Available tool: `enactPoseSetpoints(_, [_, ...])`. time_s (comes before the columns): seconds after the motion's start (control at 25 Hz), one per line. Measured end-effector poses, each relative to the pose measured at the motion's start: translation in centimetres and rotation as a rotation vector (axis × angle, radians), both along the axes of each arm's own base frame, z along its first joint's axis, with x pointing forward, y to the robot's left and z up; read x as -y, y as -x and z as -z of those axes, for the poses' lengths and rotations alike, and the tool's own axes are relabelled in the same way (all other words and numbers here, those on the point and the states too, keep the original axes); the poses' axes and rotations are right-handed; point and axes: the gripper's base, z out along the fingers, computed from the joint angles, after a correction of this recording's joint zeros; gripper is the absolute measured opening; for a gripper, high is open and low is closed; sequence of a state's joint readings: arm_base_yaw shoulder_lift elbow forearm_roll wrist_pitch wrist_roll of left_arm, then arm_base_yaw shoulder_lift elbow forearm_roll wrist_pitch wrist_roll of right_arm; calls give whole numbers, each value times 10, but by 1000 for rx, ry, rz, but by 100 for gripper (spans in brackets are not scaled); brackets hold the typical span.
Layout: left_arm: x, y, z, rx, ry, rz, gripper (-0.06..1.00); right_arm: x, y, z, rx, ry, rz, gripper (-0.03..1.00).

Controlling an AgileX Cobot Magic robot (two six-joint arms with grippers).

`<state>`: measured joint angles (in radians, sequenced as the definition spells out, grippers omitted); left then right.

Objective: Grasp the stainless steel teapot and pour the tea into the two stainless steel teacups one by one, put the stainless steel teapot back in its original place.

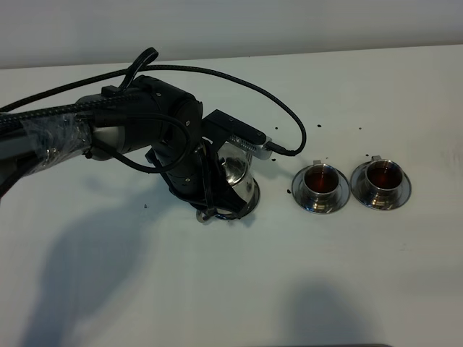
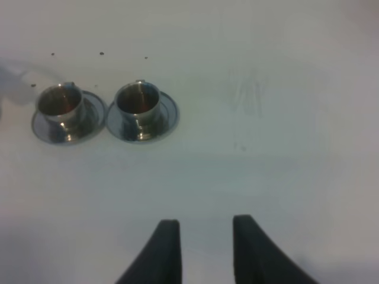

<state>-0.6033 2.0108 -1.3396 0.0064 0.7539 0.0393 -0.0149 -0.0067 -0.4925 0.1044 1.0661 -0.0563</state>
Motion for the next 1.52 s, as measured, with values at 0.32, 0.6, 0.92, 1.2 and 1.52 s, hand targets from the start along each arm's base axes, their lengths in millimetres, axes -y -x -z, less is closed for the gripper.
enactPoseSetpoints(0.32, [0, 1, 0, -8, 1, -3, 24, 0, 0, 0, 0, 0, 0, 21])
enactPoseSetpoints(0.6, [-1, 3, 1, -32, -15, -3, 47, 0, 0, 0, 0, 0, 0, 21])
enactPoseSetpoints(0.92, [-9, 19, -34, -95, -20, -19, 53, 0, 0, 0, 0, 0, 0, 21])
enactPoseSetpoints(1.2, [-31, 52, -86, -187, -74, -13, 53, 0, 0, 0, 0, 0, 0, 21])
enactPoseSetpoints(1.52, [-81, 125, -87, -235, -108, -18, 53, 0, 0, 0, 0, 0, 0, 21])
